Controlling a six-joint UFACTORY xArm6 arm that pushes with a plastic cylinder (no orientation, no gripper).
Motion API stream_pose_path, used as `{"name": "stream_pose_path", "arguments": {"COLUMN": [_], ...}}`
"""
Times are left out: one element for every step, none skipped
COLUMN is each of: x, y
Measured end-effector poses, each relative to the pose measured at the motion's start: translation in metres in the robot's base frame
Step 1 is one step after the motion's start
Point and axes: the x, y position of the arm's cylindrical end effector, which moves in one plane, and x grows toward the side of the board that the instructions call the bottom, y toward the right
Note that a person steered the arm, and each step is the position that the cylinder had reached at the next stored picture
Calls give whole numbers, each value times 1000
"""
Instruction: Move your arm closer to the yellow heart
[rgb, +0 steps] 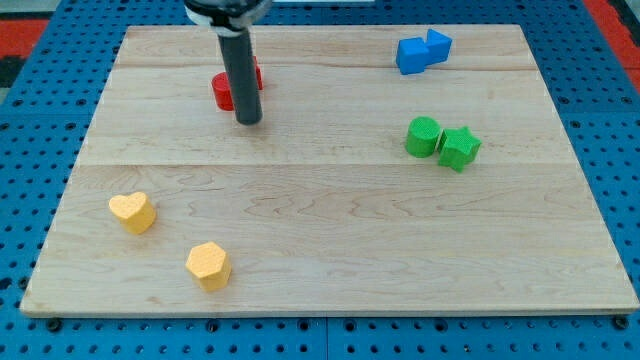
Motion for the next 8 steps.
{"name": "stream_pose_path", "arguments": {"x": [16, 34, 37, 37, 36, 41, 59, 68], "y": [-63, -134, -195, -220, -221, -221, -221, -215]}}
